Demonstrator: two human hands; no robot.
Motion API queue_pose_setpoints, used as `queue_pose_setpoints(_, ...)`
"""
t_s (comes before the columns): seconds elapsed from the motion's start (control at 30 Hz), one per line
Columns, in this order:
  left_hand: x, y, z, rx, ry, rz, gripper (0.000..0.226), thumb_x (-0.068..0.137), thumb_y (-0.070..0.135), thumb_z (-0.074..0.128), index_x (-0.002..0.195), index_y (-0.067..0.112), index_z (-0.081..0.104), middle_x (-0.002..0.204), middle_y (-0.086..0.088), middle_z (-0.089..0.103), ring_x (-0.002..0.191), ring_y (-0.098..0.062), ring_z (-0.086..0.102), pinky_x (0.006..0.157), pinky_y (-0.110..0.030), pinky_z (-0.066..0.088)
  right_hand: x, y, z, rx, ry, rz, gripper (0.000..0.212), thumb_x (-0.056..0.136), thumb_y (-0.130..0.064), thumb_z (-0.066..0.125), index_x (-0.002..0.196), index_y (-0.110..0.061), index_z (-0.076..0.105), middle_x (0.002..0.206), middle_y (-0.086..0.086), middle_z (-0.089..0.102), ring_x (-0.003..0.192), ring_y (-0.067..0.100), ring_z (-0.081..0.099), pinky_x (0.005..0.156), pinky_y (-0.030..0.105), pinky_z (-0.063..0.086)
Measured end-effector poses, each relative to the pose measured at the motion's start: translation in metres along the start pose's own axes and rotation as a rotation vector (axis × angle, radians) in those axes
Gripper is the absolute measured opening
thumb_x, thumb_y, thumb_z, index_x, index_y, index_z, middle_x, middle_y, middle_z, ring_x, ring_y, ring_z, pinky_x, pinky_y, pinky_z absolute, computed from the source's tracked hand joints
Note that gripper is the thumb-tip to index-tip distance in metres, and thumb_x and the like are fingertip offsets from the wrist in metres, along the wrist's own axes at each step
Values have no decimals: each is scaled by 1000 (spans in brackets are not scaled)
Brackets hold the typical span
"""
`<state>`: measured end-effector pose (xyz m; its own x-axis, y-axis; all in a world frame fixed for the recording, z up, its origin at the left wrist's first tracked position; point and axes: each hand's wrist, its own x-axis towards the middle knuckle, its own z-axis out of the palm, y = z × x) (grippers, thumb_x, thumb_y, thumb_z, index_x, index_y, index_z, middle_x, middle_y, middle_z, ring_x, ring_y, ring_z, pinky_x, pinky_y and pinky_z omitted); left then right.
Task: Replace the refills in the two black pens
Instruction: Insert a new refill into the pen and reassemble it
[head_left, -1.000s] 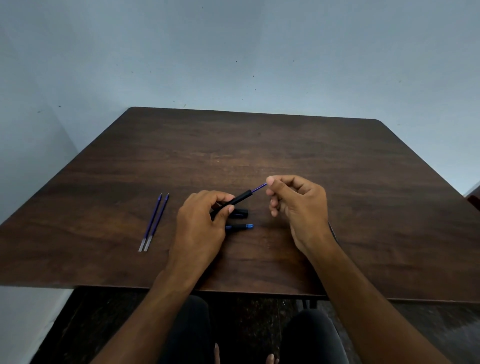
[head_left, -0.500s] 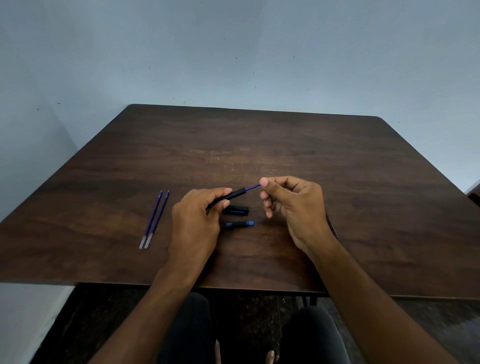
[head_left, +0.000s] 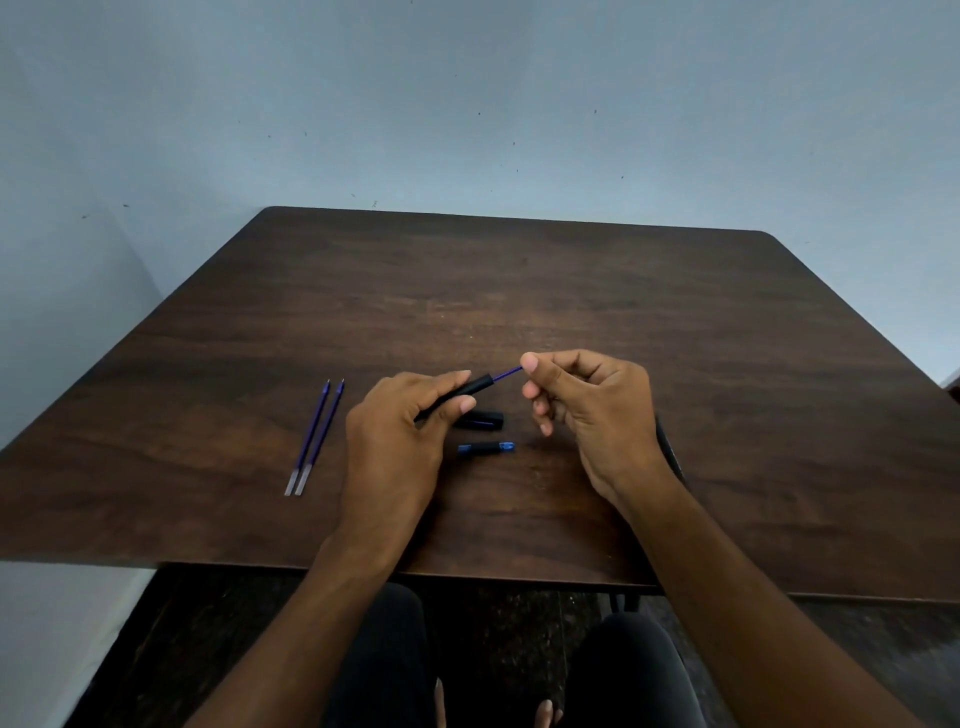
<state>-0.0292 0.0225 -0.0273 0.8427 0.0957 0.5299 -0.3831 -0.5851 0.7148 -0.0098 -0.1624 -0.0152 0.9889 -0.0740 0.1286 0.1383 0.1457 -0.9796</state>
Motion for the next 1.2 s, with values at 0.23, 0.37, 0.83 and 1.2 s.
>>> queue_pose_setpoints(0.23,1,-3,0,-78,94,-108,22,87,15,74,107,23,76,93,22,68,95,12,62,84,-4,42,0,-1,-1,-59,34,-38,32,72,-32,84,93,-9,75,70,2,70,56,14,57,47,23,48)
queue_pose_setpoints(0.37,2,-7,-1,-78,116,-176,22,89,18,73,108,29,74,93,27,65,96,15,60,83,-1,41,-1,2,-5,-373,-142,-71,15,76,-22,85,89,-17,79,59,-11,68,48,0,53,48,14,43)
queue_pose_setpoints(0.83,4,-8,1,-64,116,-194,20,88,20,74,106,28,75,90,26,65,94,19,58,80,1,40,-7,-5,5,-957,-482,-267,24,83,-19,80,107,-21,79,85,-10,59,71,-4,53,67,9,40)
queue_pose_setpoints(1.2,4,-7,0,-55,114,-186,21,88,18,73,107,27,75,89,30,62,93,23,56,78,3,37,-6,1,-3,-696,-312,-259,20,82,-16,80,102,-19,79,90,-12,74,84,0,68,80,17,51)
